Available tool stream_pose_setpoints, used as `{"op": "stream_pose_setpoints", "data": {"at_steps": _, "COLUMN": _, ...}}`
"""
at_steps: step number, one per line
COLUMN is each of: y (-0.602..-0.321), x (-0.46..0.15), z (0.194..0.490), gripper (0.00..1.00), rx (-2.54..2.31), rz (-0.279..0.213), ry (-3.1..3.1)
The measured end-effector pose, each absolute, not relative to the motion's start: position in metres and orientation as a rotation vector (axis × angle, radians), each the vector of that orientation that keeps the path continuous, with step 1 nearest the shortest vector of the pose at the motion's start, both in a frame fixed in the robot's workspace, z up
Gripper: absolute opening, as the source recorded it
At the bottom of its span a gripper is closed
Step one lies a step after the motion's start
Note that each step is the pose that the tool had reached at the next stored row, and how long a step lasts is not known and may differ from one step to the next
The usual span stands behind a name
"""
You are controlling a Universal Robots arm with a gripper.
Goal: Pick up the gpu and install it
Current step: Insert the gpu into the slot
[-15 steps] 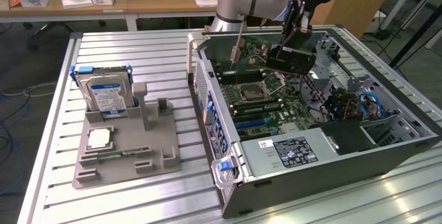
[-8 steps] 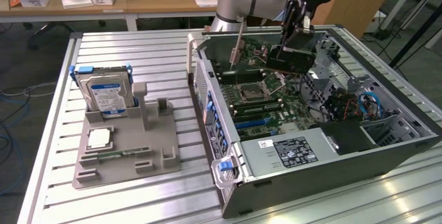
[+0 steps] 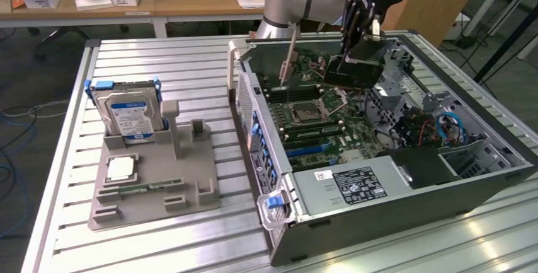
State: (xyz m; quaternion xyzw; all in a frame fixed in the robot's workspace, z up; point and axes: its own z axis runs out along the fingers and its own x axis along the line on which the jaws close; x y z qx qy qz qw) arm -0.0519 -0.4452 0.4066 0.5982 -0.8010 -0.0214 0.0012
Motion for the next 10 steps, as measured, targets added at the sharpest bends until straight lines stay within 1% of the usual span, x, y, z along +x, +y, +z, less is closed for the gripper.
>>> {"op": "stream_pose_setpoints", "data": {"at_steps": 10, "y": -0.4452, "x": -0.0518, "z": 0.4066, "gripper": 0.26, "rx": 2.008, "rz": -0.067, "ry": -2.409}}
